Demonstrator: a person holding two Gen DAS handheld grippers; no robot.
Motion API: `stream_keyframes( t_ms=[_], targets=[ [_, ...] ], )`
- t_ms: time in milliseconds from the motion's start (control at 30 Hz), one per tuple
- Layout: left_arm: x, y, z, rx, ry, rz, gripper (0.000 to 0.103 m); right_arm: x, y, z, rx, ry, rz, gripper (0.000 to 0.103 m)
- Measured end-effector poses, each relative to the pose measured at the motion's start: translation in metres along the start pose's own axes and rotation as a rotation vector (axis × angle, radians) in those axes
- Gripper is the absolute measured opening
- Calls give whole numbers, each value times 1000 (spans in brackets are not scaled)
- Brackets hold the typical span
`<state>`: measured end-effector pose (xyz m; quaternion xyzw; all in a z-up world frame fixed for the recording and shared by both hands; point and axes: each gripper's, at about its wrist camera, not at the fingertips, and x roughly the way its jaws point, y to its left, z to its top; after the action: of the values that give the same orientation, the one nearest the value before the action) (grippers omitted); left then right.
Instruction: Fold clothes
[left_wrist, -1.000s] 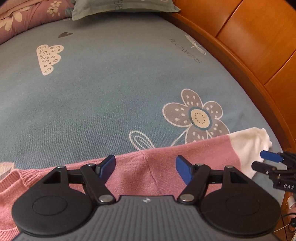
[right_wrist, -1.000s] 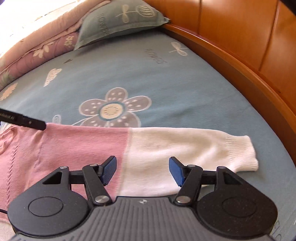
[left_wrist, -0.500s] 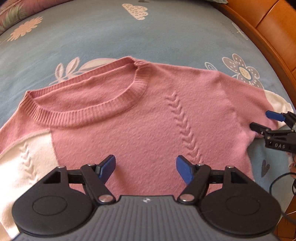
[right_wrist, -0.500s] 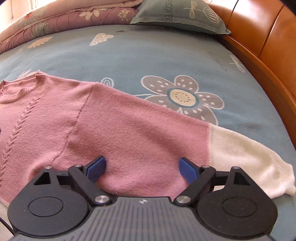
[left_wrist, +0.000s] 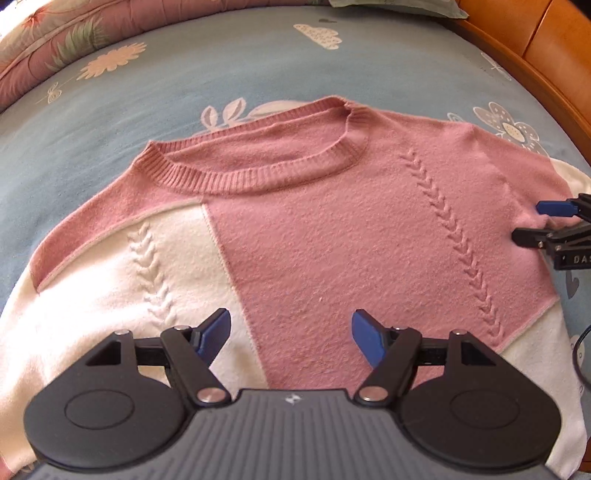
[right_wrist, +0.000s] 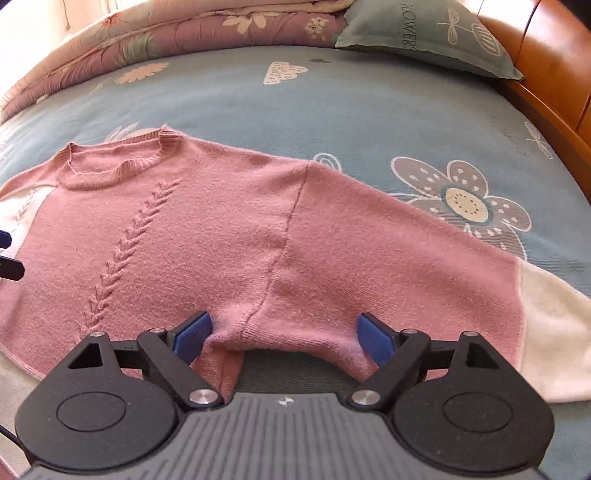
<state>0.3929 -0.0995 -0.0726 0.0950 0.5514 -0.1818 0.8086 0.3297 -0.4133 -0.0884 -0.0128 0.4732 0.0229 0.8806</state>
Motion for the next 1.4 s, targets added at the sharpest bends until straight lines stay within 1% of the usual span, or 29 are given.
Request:
stream_keyframes(
  t_ms=[33,67,133,200,267,333,367,400,467,567,633,700,833,967,1033,1067,1100,1133,1167,1233,1267,1300,1400],
  targets=[
    [2,8,-5,-23,17,3,72,-3,0,2,0,13,-10,89],
    [0,15,-9,-45,12,-2,71,-7,2,5,10,19,-16,89],
    [-10,24,-14,-84,-28,3,71,-18,12,13,32,11,-5,89],
    [-17,31,-17,-112,-53,21,72,-25,31,20,-2,-25,38,89],
    [-14,42,-21,-146,-30,9,73,-28,53,26,-47,-55,75,90],
    [-10,52,-23,-162,4,-5,72,-15,75,33,-82,-33,102,90],
    [-7,57,-24,-167,20,-11,72,-6,83,35,-83,-7,117,90],
    [-9,61,-23,-167,17,-17,71,3,90,38,-77,21,131,90],
    [-21,69,-16,-162,-25,-25,71,15,96,42,-30,69,146,91],
    [-32,82,-1,-157,-106,-42,72,11,103,49,-52,14,115,91],
    [-26,90,12,-156,-124,-57,72,12,106,56,-75,-18,84,92],
    [-16,94,25,-149,-128,-65,72,22,107,66,-78,-22,67,93],
    [7,106,44,-183,-167,-123,72,41,107,88,-54,-59,55,93],
    [33,121,60,-192,-175,-115,72,64,112,102,-26,-43,51,93],
    [41,127,73,-179,-195,-93,72,74,113,107,-24,-46,54,98],
    [45,129,80,-167,-192,-88,73,78,113,109,-25,-47,52,100],
    [50,130,88,-152,-181,-87,76,82,113,111,-23,-48,52,103],
    [53,132,94,-141,-176,-95,80,85,112,113,-13,-49,56,103],
    [53,131,98,-130,-179,-100,86,86,111,115,-5,-49,59,103],
    [52,130,104,-111,-173,-96,85,87,111,118,1,-42,61,103],
    [50,132,106,-122,-159,-99,83,87,111,120,4,-38,62,103],
    [44,134,105,-143,-159,-112,80,87,111,122,7,-35,63,103],
    [16,140,95,-208,-182,-169,80,77,111,120,-3,-34,72,103]
  ],
)
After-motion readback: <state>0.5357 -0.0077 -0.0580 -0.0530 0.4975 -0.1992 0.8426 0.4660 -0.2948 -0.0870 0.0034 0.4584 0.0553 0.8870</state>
